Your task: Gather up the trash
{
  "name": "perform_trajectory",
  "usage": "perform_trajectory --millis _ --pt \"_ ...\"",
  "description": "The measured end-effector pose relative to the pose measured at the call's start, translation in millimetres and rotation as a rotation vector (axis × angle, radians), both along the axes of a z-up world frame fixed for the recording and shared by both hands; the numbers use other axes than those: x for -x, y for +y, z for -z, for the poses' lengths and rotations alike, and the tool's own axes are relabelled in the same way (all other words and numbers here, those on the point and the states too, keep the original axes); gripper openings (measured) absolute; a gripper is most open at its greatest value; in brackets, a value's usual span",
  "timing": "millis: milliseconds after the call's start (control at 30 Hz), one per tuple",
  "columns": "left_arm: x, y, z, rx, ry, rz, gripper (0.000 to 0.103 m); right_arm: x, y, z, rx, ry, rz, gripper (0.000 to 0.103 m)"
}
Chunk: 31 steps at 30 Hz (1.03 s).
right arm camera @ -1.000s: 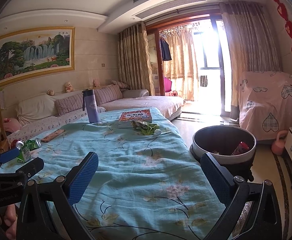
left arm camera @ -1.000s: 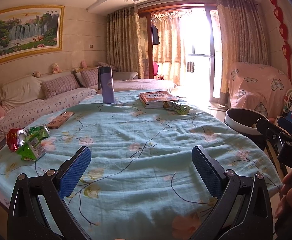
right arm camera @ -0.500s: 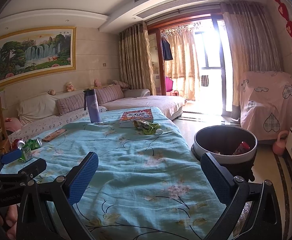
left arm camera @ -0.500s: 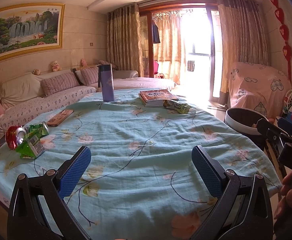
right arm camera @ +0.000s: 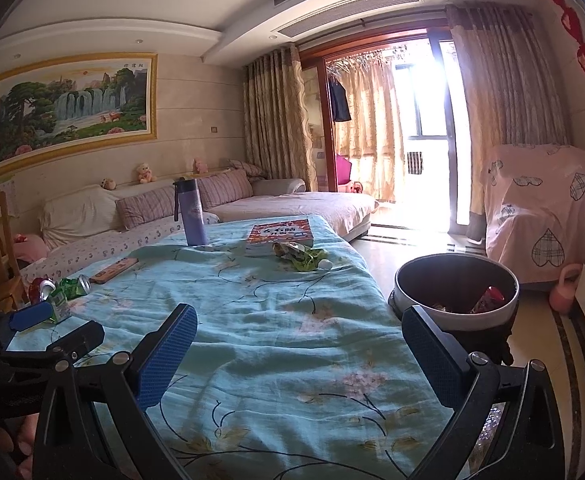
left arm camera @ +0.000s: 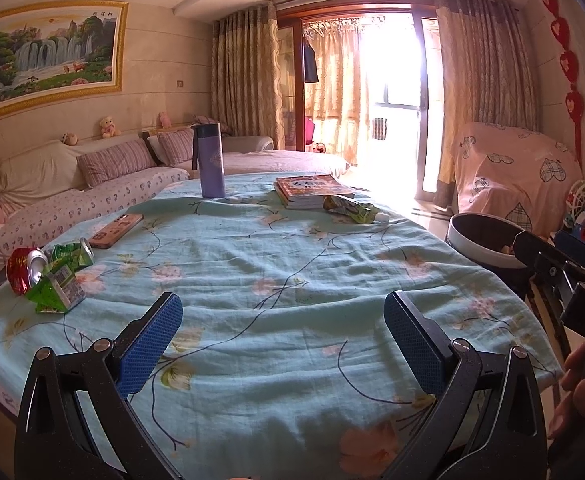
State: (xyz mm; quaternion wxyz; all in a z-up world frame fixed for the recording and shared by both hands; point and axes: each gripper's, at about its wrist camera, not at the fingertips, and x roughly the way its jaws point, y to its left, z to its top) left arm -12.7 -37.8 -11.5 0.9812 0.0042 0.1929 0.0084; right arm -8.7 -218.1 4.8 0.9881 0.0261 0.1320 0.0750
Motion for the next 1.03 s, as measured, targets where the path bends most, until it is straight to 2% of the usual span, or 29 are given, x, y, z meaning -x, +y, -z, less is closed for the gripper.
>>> perform_trajectory --millis 333,833,1033 --pt "-6.5 0.9 4.7 0.018 0.031 0.005 0.103 -6.3 1.4 1.5 -0.006 0.022 -0.012 0.103" --pt "-10.7 -8.2 0.2 0.002 0.026 0.03 0.103 -12.0 -4.2 -1.0 -0.025 0.037 -0.007 0.103" --pt "-17.8 -9.8 2.5 -0.001 0.05 0.033 0.103 -17.3 -5.5 1.5 -0.027 0.055 -0.009 0.103"
